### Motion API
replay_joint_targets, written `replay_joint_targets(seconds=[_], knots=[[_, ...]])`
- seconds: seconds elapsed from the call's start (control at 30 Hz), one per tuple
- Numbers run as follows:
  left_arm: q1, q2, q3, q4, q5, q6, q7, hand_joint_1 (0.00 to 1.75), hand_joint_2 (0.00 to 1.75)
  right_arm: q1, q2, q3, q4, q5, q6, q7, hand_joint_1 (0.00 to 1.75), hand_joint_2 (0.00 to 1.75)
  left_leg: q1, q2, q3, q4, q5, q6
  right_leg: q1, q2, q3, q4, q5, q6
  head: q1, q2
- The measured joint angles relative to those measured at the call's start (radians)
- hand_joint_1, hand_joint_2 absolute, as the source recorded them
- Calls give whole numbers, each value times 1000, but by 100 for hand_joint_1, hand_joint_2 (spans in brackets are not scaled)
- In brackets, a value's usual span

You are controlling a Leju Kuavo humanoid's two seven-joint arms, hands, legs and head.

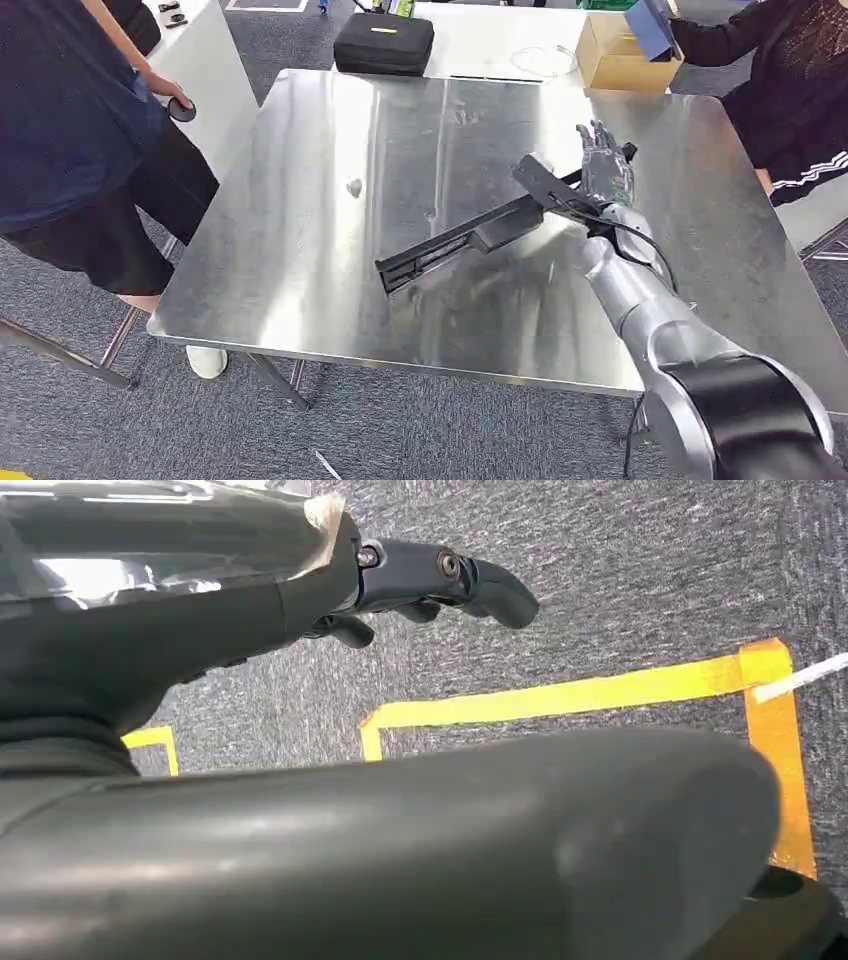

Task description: Take the parts from the cabinet and place them on the table.

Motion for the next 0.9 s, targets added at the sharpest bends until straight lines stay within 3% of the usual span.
replay_joint_targets(seconds=[0.13,0.3,0.7,0.73,0.9], knots=[[0,3,0,0,-2,0,0,0,0,2,-47,-22,4,7,-10,11,0,175,-1,0,0,0,0,0,-1,0,0,0,0,0,0,0],[1,7,0,0,9,0,1,0,0,4,-94,16,7,197,-30,53,0,175,-1,0,0,1,0,0,-1,0,0,0,0,0,0,0],[1,7,0,0,24,12,-2,0,0,-15,-100,82,7,263,7,80,0,175,0,0,0,1,0,0,0,0,0,0,0,0,-1,0],[2,7,1,0,26,12,-2,0,0,-18,-101,84,7,264,14,76,0,0,0,0,0,1,0,0,0,0,0,0,0,0,0,0],[2,8,2,0,30,12,-2,0,0,-20,-95,89,8,254,56,33,0,0,0,0,0,1,0,0,0,0,1,0,0,0,-1,0]])
